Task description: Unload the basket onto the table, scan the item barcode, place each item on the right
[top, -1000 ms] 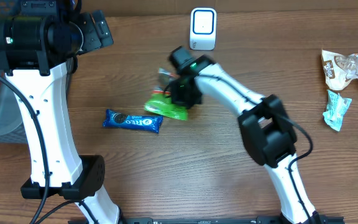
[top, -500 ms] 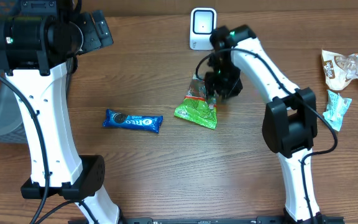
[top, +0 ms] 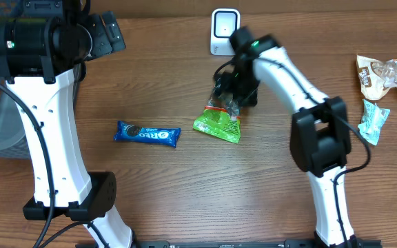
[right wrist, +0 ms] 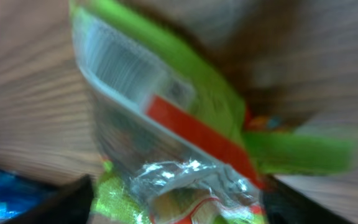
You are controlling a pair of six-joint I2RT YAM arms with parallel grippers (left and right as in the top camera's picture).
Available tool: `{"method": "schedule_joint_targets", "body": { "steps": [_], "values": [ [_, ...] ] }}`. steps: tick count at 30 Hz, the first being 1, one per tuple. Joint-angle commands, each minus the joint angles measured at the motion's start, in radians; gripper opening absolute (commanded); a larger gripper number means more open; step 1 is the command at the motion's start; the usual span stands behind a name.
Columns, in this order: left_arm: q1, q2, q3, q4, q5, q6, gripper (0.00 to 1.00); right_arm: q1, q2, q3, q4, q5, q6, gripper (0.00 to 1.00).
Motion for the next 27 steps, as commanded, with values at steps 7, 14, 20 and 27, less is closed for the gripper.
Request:
{"method": "schedule_joint_targets", "body": {
  "steps": [7,14,20,27],
  "values": [
    [0.002,-0.004,0.0,-0.002,-0.017,0.008,1.0,0.044,-0.025,-0.142,0.078,0.087,0.167,0.82],
    [0.002,-0.004,0.0,-0.002,-0.017,0.008,1.0,-0.029,-0.027,-0.1,0.036,0.004,-0.082,0.11],
    [0.002,-0.004,0.0,-0.002,-0.017,0.008,1.0,-0.094,-0.051,-0.006,-0.015,0.023,-0.561,0.04],
    [0.002,-0.004,0.0,-0.002,-0.017,0.008,1.0,-0.096,-0.179,0.024,0.04,0.028,-0.896,0.04]
  ]
}}
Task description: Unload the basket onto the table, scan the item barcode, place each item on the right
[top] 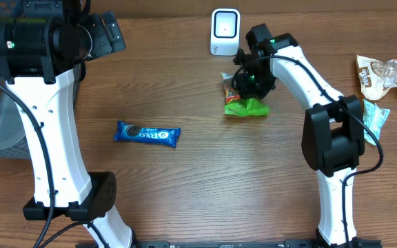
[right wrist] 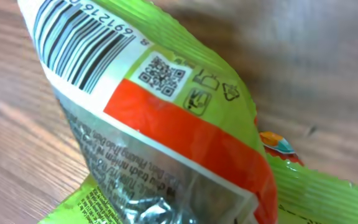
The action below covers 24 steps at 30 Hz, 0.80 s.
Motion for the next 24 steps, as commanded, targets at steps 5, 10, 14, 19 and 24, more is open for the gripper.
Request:
{"method": "schedule_joint_targets", "body": {
  "steps": [5,10,14,19,24],
  "values": [
    [0.002,-0.004,0.0,-0.002,-0.016,0.008,1.0,0.019,-0.255,0.046,0.04,-0.024,-0.327,0.04],
    [0.002,-0.004,0.0,-0.002,-0.016,0.008,1.0,0.021,-0.379,0.046,0.007,-0.048,-0.474,0.04],
    [0.002,-0.004,0.0,-0.002,-0.016,0.008,1.0,0.021,-0.468,0.046,-0.006,-0.058,-0.525,0.04],
    [0.002,-0.004,0.0,-0.002,-0.016,0.008,1.0,0.021,-0.569,0.046,-0.035,-0.191,-0.71,0.04],
    [0.002,-0.004,0.0,-0.002,-0.016,0.008,1.0,0.021,-0.629,0.046,-0.061,-0.232,-0.824,0.04]
  ]
}}
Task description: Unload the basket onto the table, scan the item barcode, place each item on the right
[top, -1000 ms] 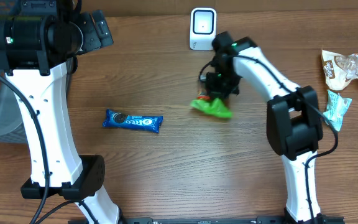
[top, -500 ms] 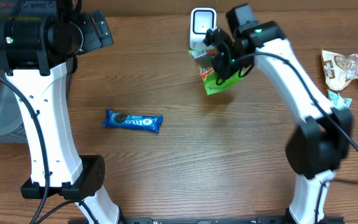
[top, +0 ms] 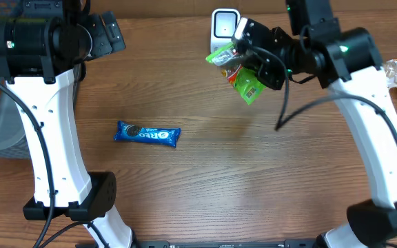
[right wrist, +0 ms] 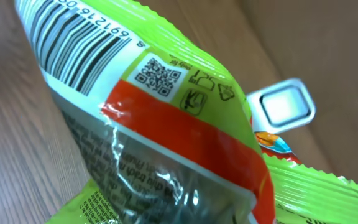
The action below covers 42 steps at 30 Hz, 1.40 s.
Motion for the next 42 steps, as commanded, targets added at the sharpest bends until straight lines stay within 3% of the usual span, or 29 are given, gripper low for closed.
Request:
{"method": "schedule_joint_targets", "body": {
  "steps": [1,16,18,25,29,33,38,40,42],
  "values": [
    [0.002,-0.004,0.0,-0.002,-0.016,0.008,1.0,0.003,-0.06,0.034,0.0,-0.069,-0.111,0.04],
    [0.002,-0.004,0.0,-0.002,-0.016,0.008,1.0,0.003,-0.039,0.033,0.006,-0.074,-0.088,0.04],
    [0.002,-0.004,0.0,-0.002,-0.016,0.008,1.0,0.003,-0.015,0.032,0.018,-0.084,-0.027,0.04],
    [0.002,-0.004,0.0,-0.002,-0.016,0.008,1.0,0.003,0.127,0.031,0.097,-0.016,0.52,0.04],
    [0.002,-0.004,0.0,-0.002,-0.016,0.008,1.0,0.003,0.233,0.031,0.069,0.051,0.755,0.04],
    [0.002,-0.004,0.0,-0.002,-0.016,0.008,1.0,0.006,0.355,0.031,0.011,0.052,0.797,0.04],
    [0.002,-0.004,0.0,-0.002,-0.016,0.008,1.0,0.007,0.457,0.031,-0.051,0.053,0.743,0.04],
    [0.002,-0.004,0.0,-0.002,-0.016,0.008,1.0,0.007,0.472,0.031,-0.072,0.055,0.697,0.12],
    [0.002,-0.004,0.0,-0.002,-0.016,0.008,1.0,0.007,0.473,0.031,-0.087,0.06,0.669,0.33]
  ]
}}
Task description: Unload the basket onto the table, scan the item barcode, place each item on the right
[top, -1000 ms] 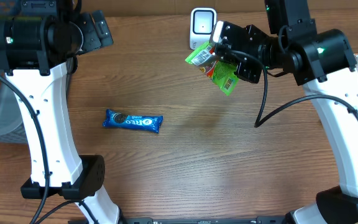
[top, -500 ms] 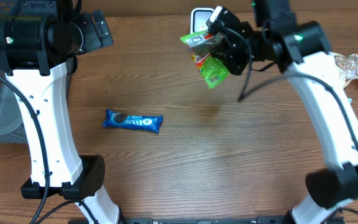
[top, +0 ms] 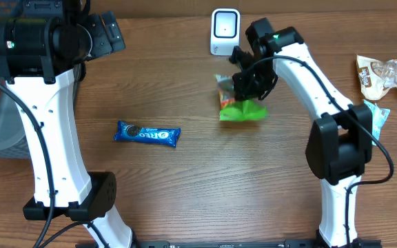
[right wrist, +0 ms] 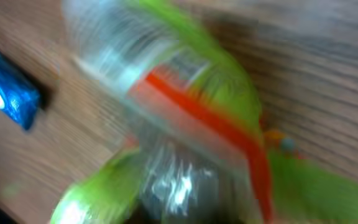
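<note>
My right gripper (top: 249, 83) is shut on a green snack bag (top: 240, 107) with a clear window and a red band. The bag hangs low over the table, below and a little right of the white barcode scanner (top: 225, 31) at the back edge. In the right wrist view the bag (right wrist: 185, 124) is blurred by motion and fills the frame, hiding the fingers and the barcode. My left gripper (top: 109, 33) is raised at the far left back, away from the bag, and its jaws cannot be made out.
A blue Oreo pack (top: 147, 133) lies left of centre and also shows as the Oreo pack (right wrist: 5, 87) in the wrist view. Snack packets (top: 384, 74) and a teal packet (top: 372, 118) sit at the right edge. A mesh basket stands off the left edge.
The bag was held high, close in front of the scanner with its barcode showing in the wrist view. It is now lower and slightly nearer, by the table, and the wrist view is blurred.
First my right gripper was at the bag lying mid-table. Then the bag was nearer the scanner, its barcode in the wrist view. Then it was raised right in front of the scanner. Now it is back down close to the table below the scanner.
</note>
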You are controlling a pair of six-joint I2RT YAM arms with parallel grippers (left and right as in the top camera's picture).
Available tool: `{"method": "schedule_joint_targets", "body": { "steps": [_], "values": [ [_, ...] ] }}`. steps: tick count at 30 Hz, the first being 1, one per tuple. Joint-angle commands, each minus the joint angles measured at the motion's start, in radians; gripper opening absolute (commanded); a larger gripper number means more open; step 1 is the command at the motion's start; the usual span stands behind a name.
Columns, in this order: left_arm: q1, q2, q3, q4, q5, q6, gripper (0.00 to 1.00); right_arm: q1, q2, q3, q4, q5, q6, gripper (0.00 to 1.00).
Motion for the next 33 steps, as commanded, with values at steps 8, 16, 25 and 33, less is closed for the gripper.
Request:
{"method": "schedule_joint_targets", "body": {
  "steps": [8,16,25,33],
  "values": [
    [0.002,-0.004,0.0,-0.002,-0.013,0.008,1.0,-0.014,-0.025,0.027,-0.045,0.034,0.032,0.68],
    [0.002,-0.004,0.0,-0.002,-0.013,0.008,1.0,-0.227,-0.025,-0.032,-0.119,-0.127,0.282,0.7],
    [0.002,-0.004,0.0,-0.002,-0.013,0.008,1.0,-0.268,-0.025,-0.388,0.127,-0.432,0.275,0.67],
    [0.002,-0.004,0.0,-0.002,-0.013,0.008,1.0,-0.262,-0.025,-0.571,0.442,-0.565,0.438,0.65]
  ]
}}
